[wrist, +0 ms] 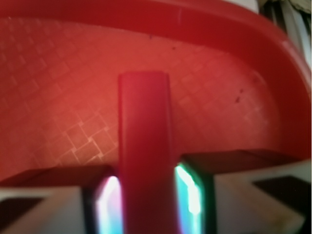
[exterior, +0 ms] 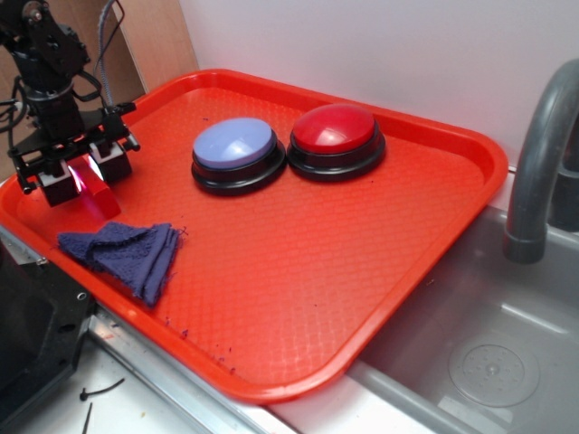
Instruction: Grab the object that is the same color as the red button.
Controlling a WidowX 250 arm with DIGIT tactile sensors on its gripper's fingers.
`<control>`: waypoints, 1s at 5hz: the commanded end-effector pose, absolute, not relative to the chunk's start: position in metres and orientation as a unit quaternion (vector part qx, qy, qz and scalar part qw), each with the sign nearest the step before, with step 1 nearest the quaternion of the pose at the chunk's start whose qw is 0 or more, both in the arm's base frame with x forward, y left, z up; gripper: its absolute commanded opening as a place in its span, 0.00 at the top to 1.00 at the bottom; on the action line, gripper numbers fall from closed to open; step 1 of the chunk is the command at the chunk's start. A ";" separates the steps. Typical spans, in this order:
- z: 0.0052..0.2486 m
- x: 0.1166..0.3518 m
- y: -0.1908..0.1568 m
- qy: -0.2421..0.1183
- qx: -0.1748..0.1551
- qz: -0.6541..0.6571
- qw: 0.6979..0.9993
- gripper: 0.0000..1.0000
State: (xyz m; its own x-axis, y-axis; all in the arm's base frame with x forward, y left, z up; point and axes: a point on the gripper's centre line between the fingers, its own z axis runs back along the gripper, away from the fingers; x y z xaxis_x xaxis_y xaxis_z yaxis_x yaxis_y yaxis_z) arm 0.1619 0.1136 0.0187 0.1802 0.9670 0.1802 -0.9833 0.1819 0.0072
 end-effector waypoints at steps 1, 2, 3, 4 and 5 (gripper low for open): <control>0.047 0.158 0.107 -0.059 0.011 0.578 0.814 1.00; 0.090 0.159 0.089 -0.075 -0.013 0.501 0.862 1.00; 0.132 0.157 0.069 -0.066 -0.053 0.403 0.911 1.00; 0.162 0.159 0.045 -0.049 -0.080 0.288 0.953 1.00; 0.178 0.166 0.017 -0.053 -0.078 0.209 0.973 1.00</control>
